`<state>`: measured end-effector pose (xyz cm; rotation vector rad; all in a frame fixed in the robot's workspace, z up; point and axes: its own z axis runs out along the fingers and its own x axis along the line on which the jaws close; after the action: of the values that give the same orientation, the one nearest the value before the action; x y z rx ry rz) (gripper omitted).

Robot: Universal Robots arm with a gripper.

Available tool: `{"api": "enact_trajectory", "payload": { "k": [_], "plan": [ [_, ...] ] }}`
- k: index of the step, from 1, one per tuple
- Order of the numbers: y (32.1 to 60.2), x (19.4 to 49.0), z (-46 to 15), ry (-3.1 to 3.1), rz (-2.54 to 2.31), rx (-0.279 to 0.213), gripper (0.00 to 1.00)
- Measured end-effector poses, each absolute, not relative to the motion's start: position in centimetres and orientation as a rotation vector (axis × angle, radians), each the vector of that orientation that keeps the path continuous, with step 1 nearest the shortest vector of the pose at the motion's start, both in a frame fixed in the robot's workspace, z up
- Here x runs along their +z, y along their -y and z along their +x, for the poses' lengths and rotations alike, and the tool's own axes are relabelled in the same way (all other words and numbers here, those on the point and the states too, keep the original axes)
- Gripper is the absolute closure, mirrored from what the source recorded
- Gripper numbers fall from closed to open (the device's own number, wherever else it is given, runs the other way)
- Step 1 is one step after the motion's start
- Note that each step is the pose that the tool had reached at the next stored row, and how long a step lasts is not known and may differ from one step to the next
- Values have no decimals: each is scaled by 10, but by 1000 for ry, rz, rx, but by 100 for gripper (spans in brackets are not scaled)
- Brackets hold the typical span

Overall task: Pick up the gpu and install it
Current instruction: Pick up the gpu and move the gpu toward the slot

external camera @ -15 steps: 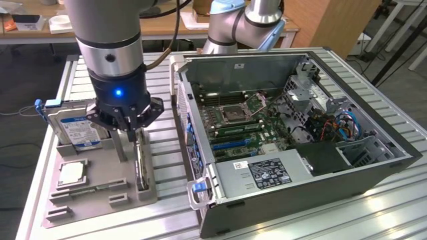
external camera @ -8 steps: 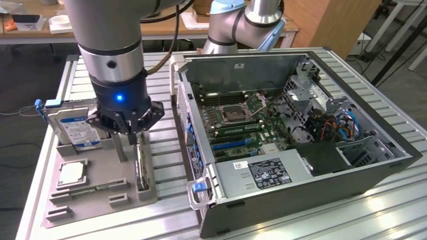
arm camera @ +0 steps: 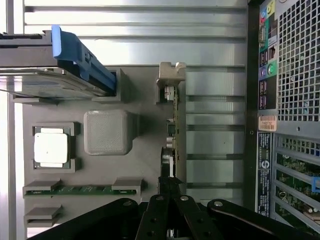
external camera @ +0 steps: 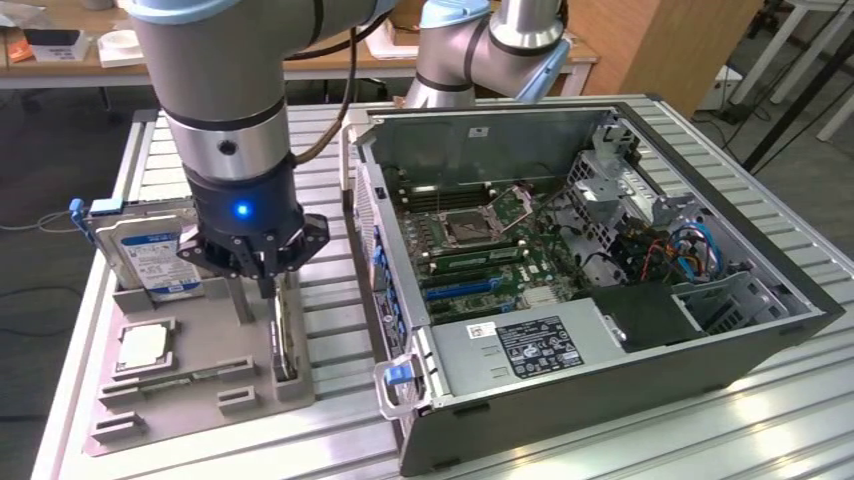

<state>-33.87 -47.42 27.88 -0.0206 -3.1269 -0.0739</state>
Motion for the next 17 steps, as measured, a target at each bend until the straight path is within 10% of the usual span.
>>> {"api": "enact_trajectory", "payload": {
  "k": [17],
  "plan": [
    [475, 270, -338, 3127, -21, -74, 89]
  ]
}}
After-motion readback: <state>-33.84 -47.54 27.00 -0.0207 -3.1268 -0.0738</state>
